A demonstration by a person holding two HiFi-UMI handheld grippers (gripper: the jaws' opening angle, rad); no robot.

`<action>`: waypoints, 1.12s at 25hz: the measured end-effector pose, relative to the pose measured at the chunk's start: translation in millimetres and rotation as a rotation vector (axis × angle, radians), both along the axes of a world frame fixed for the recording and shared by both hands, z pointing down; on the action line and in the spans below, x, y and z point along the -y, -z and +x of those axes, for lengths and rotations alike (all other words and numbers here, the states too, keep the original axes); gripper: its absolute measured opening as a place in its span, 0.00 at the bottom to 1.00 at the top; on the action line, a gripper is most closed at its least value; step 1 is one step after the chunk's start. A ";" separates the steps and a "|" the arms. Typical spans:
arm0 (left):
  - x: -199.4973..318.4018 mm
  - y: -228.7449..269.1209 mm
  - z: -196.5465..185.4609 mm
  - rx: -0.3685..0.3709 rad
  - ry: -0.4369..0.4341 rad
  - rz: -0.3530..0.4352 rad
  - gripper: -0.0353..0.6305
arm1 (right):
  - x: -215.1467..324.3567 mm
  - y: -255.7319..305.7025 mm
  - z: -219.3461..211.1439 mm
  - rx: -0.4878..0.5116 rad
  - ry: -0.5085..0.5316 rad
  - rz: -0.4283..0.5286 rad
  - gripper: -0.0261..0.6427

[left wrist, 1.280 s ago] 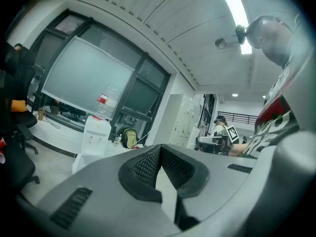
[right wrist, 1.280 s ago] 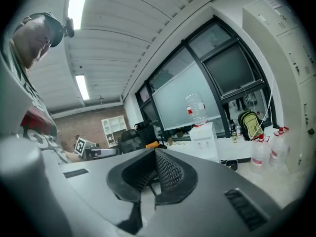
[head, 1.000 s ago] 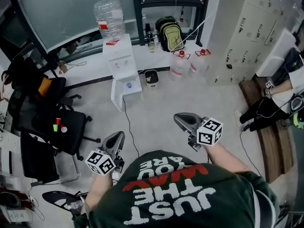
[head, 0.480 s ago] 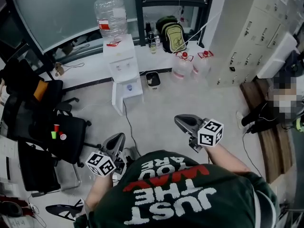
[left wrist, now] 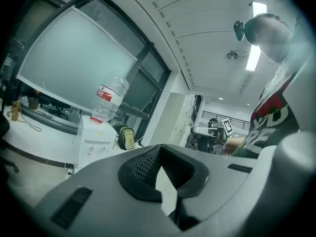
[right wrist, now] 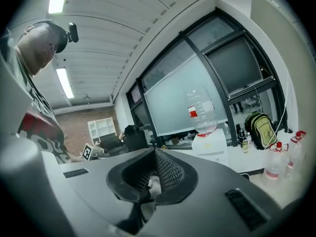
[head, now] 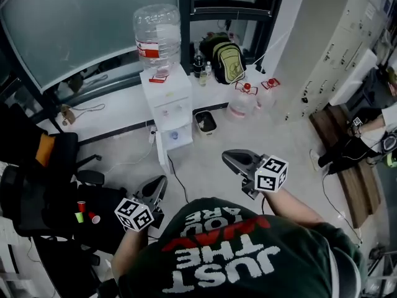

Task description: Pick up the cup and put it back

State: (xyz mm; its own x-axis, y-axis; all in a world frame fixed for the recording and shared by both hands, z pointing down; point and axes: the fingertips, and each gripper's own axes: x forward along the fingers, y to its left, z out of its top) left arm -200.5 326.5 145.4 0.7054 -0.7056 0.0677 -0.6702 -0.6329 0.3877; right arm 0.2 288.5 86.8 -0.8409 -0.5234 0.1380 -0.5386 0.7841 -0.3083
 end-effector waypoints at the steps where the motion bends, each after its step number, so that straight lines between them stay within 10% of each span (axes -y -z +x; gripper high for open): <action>1: 12.1 -0.8 -13.4 -0.003 -0.005 0.000 0.07 | 9.4 0.7 -14.7 -0.005 0.000 -0.001 0.09; 13: 97.6 -30.2 -57.6 -0.032 -0.001 -0.047 0.07 | 99.6 -22.6 -64.7 -0.067 0.018 -0.060 0.09; 28: 237.9 -83.9 72.6 0.238 0.228 -0.197 0.07 | 271.0 -53.4 66.4 0.008 0.254 -0.004 0.09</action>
State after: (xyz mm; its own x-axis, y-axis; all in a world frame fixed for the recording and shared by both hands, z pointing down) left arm -128.0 88.6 229.3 0.4805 -0.7996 0.3603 -0.8709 -0.3864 0.3038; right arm 66.6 17.4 140.2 -0.9463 -0.2949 0.1326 -0.3223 0.8925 -0.3156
